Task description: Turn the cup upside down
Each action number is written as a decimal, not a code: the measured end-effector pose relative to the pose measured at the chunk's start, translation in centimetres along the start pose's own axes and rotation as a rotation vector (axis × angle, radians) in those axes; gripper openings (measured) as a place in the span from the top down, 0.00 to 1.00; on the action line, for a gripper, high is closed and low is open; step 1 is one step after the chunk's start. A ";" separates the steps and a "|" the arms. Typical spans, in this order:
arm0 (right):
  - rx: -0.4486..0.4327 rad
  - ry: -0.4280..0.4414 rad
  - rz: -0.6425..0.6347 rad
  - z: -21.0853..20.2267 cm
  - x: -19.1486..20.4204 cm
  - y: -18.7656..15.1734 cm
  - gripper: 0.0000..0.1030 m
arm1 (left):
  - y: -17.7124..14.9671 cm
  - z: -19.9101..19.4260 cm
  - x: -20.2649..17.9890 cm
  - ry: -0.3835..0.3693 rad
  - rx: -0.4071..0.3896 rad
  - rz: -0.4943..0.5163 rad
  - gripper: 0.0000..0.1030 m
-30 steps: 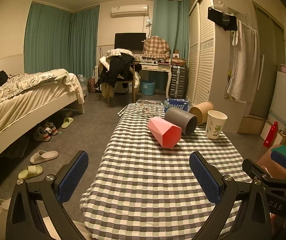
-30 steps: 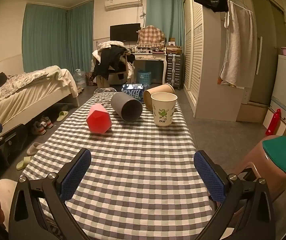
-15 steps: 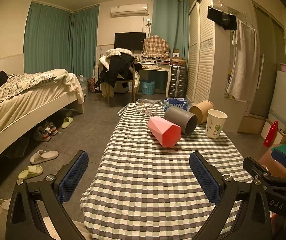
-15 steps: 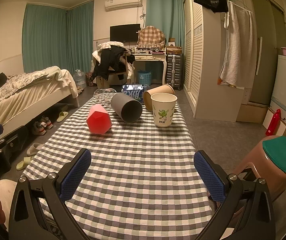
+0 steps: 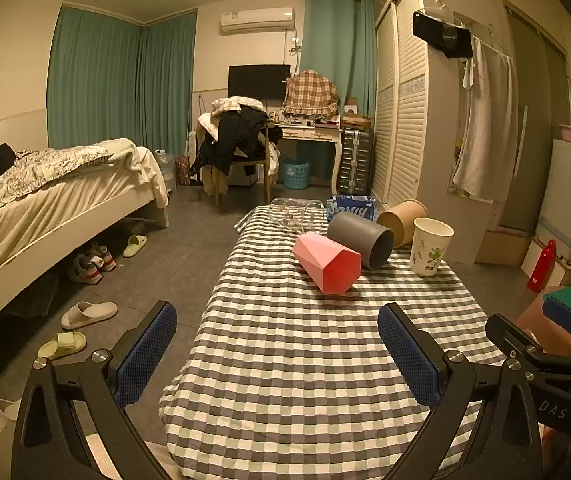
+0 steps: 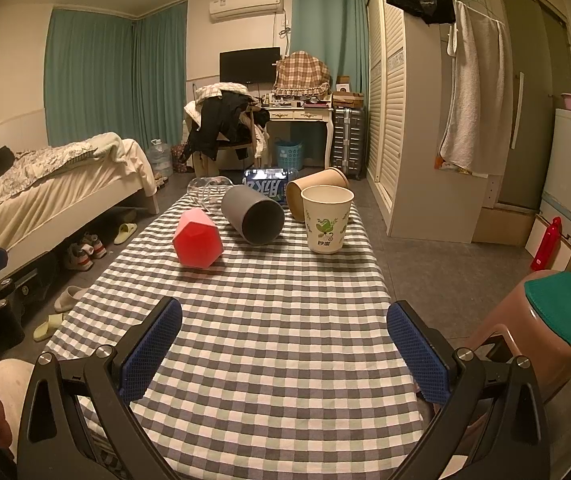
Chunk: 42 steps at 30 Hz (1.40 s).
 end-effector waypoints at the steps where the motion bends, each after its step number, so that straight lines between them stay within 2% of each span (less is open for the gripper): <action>1: 0.000 0.000 0.000 0.0 0.0 0.0 0.00 | 0.0 0.0 0.0 0.000 0.001 0.001 0.00; 42: 0.001 0.003 -0.006 0.1 0.3 0.0 0.00 | -0.3 -0.3 0.0 0.003 0.003 0.004 0.00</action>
Point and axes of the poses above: each gripper's, at about its wrist camera, not at the fingertips, and z roughly the way its jaws point, x to its left, y to its top, the point moved 1 cm from there along z, roughly the way its jaws point, and after that the axes turned 15 degrees about z, right-handed, at the moved point
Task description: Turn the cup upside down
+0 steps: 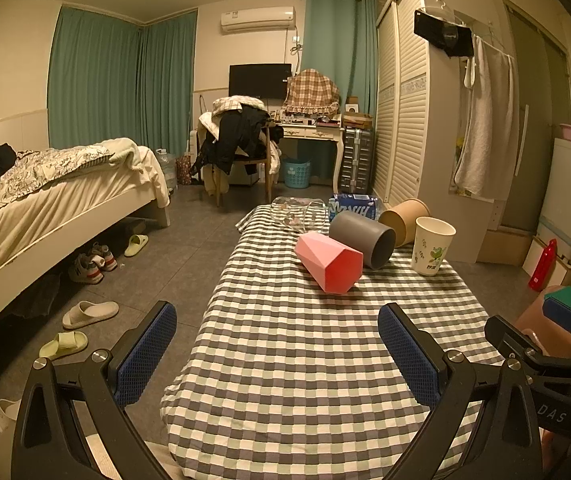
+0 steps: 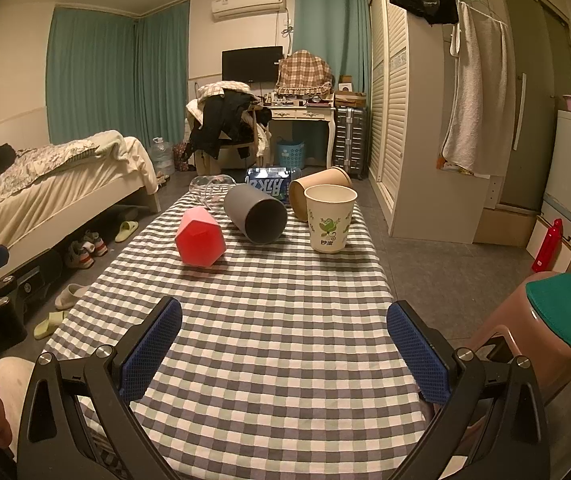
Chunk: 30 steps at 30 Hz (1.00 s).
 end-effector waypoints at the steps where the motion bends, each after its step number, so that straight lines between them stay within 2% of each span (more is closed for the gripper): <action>1: 0.000 0.000 0.000 0.0 0.0 0.0 0.00 | 0.0 0.0 0.0 0.000 0.001 0.000 0.00; 18: -0.004 -0.001 0.006 0.7 -0.6 0.8 0.00 | 0.2 0.9 0.4 -0.006 0.017 -0.003 0.00; 23: 0.015 -0.011 0.013 2.4 -1.4 1.3 0.00 | 1.0 3.0 -0.5 -0.013 0.049 0.008 0.00; 30: 0.069 -0.044 0.044 7.3 -3.5 3.1 0.00 | 1.9 7.6 -1.4 -0.011 0.110 0.010 0.00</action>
Point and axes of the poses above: each gripper's, at about its wrist camera, not at the fingertips, and z roughly the way its jaws point, x to its left, y to its top, the point moved 1 cm from there along z, roughly the way its jaws point, and after that the axes turned 15 degrees about z, right-handed, at the moved point
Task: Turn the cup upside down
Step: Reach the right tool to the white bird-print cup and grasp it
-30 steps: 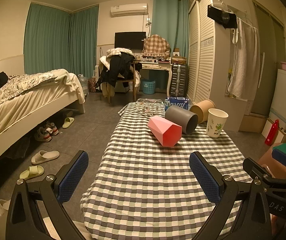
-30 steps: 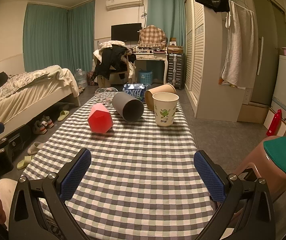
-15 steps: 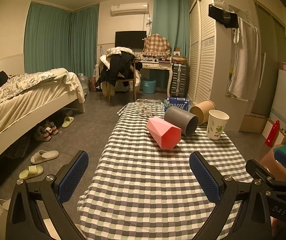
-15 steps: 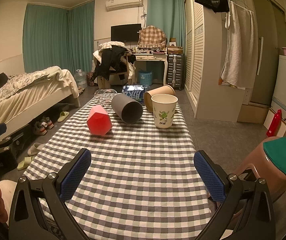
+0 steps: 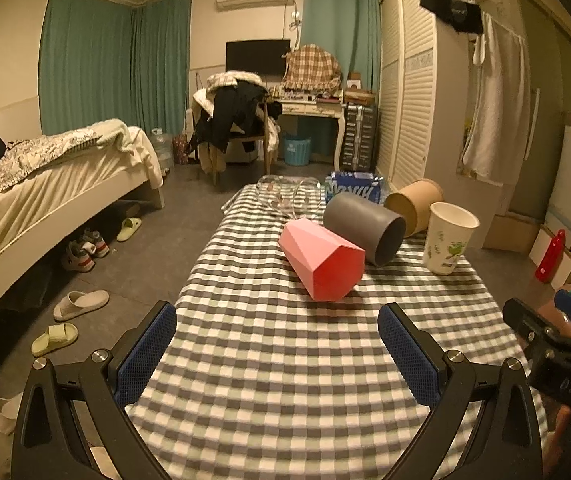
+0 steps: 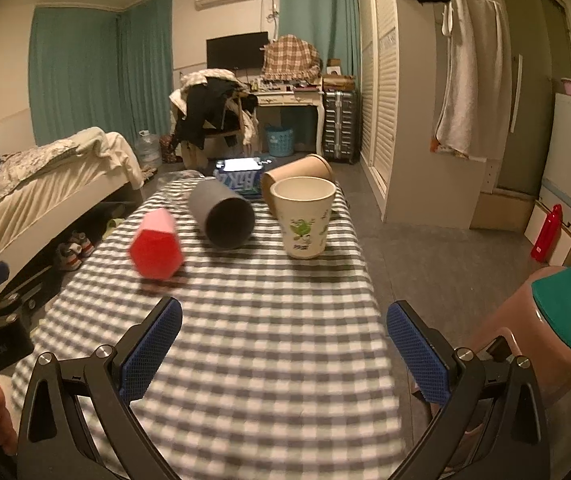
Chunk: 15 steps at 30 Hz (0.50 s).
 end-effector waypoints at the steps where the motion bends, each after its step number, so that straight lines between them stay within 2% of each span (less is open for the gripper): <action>1: 0.018 -0.006 0.004 1.2 -0.3 0.5 0.00 | 0.2 0.8 0.0 0.001 0.013 -0.001 0.00; 10: 0.128 -0.034 0.002 10.8 -1.2 4.4 0.00 | 1.6 7.5 0.0 0.020 0.111 -0.002 0.00; 15: 0.157 -0.033 -0.011 14.7 -0.8 6.2 0.00 | 1.8 10.6 0.2 0.017 0.160 -0.003 0.00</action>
Point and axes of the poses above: each gripper's, at about its wrist camera, not at the fingertips, and z roughly the way its jaws point, x to its left, y to its top, the point moved 1 cm from there along z, roughly the way its jaws point, and after that the axes turned 15 degrees about z, right-handed, at the moved point
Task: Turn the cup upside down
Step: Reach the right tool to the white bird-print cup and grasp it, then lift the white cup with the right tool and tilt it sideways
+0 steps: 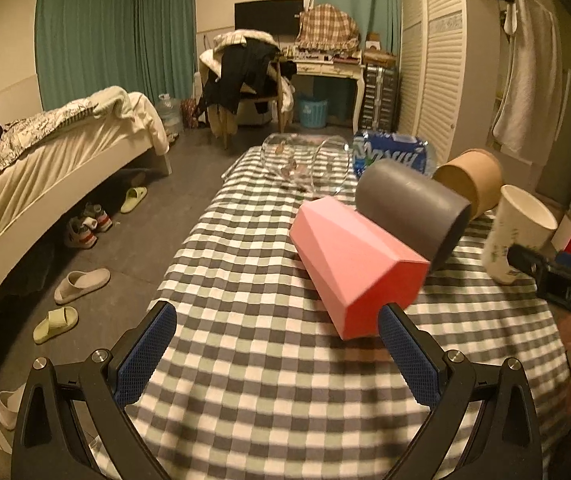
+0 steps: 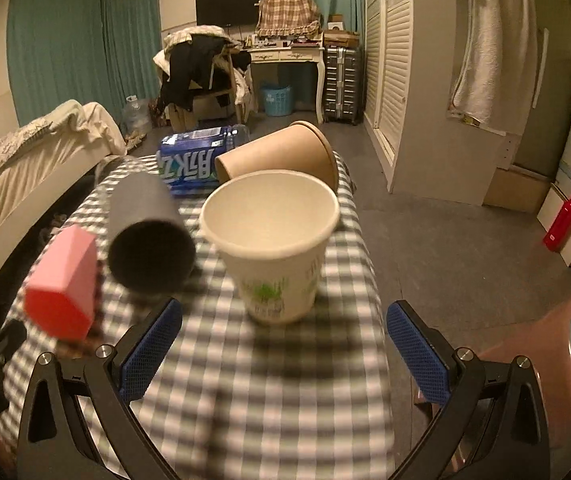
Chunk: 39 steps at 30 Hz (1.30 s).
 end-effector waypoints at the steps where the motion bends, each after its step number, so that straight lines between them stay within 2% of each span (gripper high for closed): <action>1: 0.010 0.002 -0.001 0.7 0.1 0.3 0.00 | 0.0 0.5 0.0 -0.008 0.010 -0.002 0.00; 5: 0.024 0.015 -0.012 2.5 0.4 1.2 0.01 | 0.1 1.9 0.4 -0.056 0.050 -0.025 0.00; 7: 0.032 0.016 -0.011 3.1 0.4 1.5 0.08 | 0.1 2.3 0.5 -0.069 0.061 -0.038 0.00; 9: 0.047 0.027 -0.007 3.4 0.5 1.5 0.29 | 0.1 2.4 0.8 -0.078 0.063 -0.050 0.00; 11: 0.057 0.024 -0.017 3.5 0.6 1.4 0.41 | 0.0 2.2 0.9 -0.076 0.060 -0.051 0.00; 14: 0.047 0.023 -0.026 2.3 0.7 1.0 0.41 | -0.2 1.5 1.0 -0.060 0.047 -0.039 0.00; 20: 0.012 0.021 -0.061 -3.7 1.6 -0.8 0.41 | -0.5 -2.5 1.7 -0.044 -0.022 -0.038 0.00; 28: 0.000 0.098 -0.094 -13.4 4.7 -6.1 0.41 | -2.4 -9.6 3.6 -0.017 -0.125 -0.044 0.00; 30: 0.023 0.123 -0.095 -14.9 5.5 -7.5 0.41 | -3.4 -10.9 4.1 -0.011 -0.141 -0.053 0.00; 34: 0.159 0.174 -0.069 -16.9 6.6 -11.3 0.41 | -5.0 -13.4 5.5 0.013 -0.165 -0.080 0.00; 37: 0.266 0.199 -0.060 -16.4 7.2 -13.8 0.41 | -6.0 -14.3 6.3 0.022 -0.184 -0.093 0.00; 39: 0.286 0.176 -0.072 -15.5 7.7 -14.5 0.41 | -6.4 -14.4 6.5 0.023 -0.184 -0.091 0.00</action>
Point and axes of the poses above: each gripper's, at about its wrist camera, not at the fingertips, and z roughly the way its jaws point, x to its left, y to its top, the point moved 1 cm from there along z, roughly the way its jaws point, and after that the axes turned 15 degrees about z, right-handed, at the moved point
